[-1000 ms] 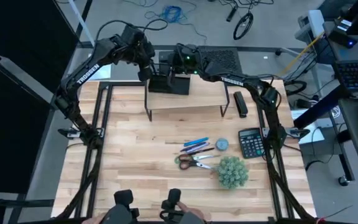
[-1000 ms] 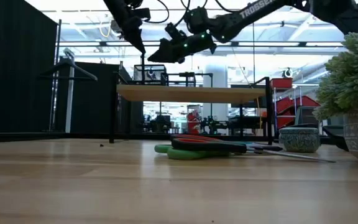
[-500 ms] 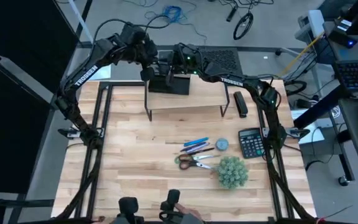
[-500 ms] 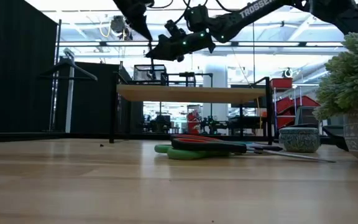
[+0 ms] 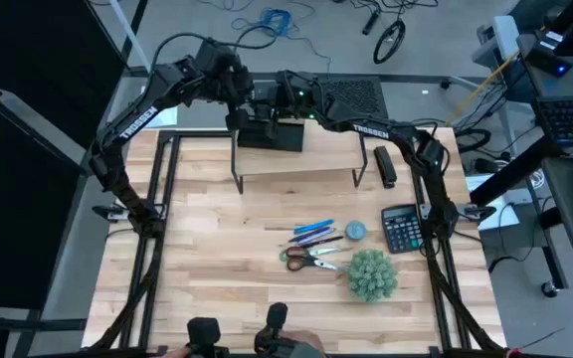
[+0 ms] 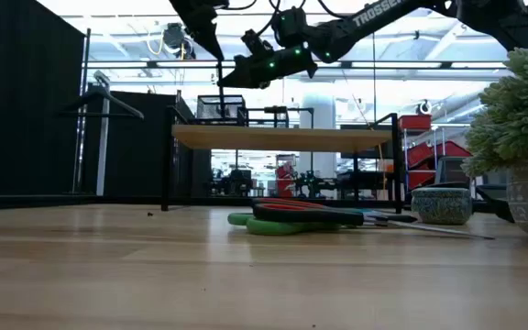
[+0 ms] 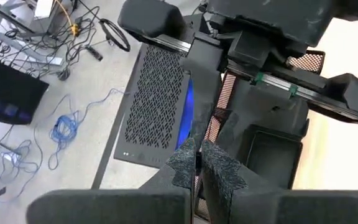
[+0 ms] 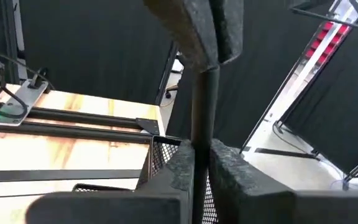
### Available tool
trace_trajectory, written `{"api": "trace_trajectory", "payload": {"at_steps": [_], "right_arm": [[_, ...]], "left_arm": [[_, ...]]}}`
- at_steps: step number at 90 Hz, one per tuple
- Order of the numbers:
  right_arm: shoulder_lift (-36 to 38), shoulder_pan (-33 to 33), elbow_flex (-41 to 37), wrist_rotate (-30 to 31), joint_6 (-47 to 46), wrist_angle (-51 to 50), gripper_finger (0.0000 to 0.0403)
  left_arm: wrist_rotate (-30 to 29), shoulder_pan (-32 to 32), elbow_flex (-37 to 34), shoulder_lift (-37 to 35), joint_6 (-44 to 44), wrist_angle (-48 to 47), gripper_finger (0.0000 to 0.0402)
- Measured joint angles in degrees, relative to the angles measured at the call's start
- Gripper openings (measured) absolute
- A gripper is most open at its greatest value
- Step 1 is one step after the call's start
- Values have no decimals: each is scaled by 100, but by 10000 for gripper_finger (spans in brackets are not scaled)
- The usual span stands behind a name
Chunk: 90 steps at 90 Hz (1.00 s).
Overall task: Pick and place office supplies into organizer
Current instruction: Remove the black pen from the desk organizer on the shelf
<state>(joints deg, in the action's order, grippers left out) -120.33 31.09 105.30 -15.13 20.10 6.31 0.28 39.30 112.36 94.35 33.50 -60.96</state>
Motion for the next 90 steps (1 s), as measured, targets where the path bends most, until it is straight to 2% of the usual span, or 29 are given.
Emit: {"api": "trace_trajectory", "payload": {"at_steps": [19, 37, 56, 74, 90], "right_arm": [[54, -6, 4, 10, 56, 35, 5], [325, -6, 4, 10, 59, 65, 4], [762, -27, 4, 10, -16, -471, 3], [1331, -224, 4, 10, -57, -1514, 2], [1821, -629, 9, 3, -56, -3173, 2]], "left_arm": [[-318, -91, 0, -27, 46, 58, 54], [-550, -115, 0, -273, 309, 61, 144], [-983, -96, 2, -698, 308, 269, 224], [-987, 97, 2, -929, 295, 401, 241], [-966, 258, 2, -938, 273, 340, 242]]}}
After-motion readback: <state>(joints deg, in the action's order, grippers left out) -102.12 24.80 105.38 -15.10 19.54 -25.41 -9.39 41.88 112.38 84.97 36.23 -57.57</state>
